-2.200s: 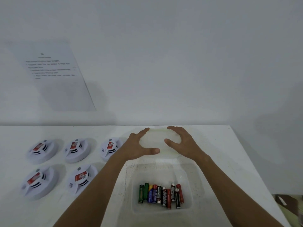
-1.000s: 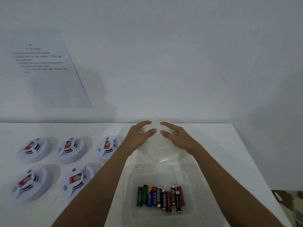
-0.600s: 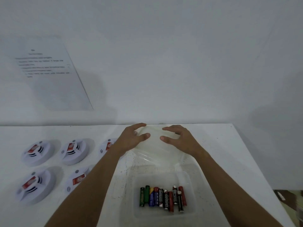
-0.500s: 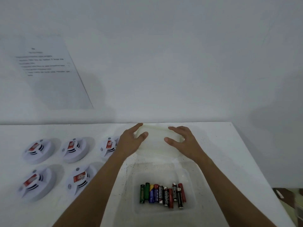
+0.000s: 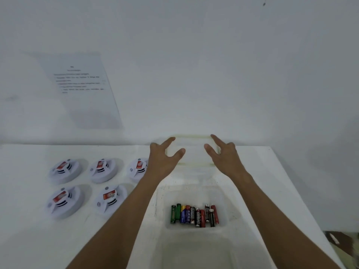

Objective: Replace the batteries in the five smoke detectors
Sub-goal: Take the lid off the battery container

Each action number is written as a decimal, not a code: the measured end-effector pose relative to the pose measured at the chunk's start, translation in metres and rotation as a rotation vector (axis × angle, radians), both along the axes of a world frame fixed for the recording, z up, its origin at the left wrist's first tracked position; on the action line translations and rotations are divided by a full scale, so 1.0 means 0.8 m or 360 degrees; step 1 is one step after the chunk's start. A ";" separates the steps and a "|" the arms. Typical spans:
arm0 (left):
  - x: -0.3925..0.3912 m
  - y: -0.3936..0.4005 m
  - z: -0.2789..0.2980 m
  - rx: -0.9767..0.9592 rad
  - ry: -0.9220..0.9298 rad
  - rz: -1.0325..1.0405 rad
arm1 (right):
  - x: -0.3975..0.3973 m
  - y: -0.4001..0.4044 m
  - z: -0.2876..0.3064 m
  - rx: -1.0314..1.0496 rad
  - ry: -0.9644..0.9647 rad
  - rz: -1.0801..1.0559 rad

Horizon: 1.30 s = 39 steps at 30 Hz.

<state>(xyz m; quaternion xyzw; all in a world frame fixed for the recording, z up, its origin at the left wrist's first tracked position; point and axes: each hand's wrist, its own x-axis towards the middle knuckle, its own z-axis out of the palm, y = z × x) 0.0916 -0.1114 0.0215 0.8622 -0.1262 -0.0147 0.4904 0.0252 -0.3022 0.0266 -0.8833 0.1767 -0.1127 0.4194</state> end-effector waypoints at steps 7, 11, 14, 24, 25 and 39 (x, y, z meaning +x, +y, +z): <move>-0.126 0.042 0.001 0.0079 -0.0098 0.0014 | -0.127 0.035 0.003 0.0007 -0.0077 0.0029; -0.226 0.078 -0.041 0.0157 -0.0170 -0.0002 | -0.221 0.061 -0.042 -0.0017 -0.0027 0.0028; -0.288 0.097 -0.071 0.0151 -0.0053 -0.0021 | -0.283 0.076 -0.076 -0.0007 0.0088 0.0037; -0.310 0.100 -0.123 0.0613 -0.0054 0.0093 | -0.308 0.097 -0.119 -0.0223 0.0374 0.0115; -0.309 0.101 -0.125 0.0676 -0.0065 0.0106 | -0.304 0.099 -0.119 -0.0281 0.0390 0.0118; -0.257 0.096 -0.075 0.0376 -0.0138 -0.0017 | -0.271 0.090 -0.094 -0.0373 0.0050 0.0111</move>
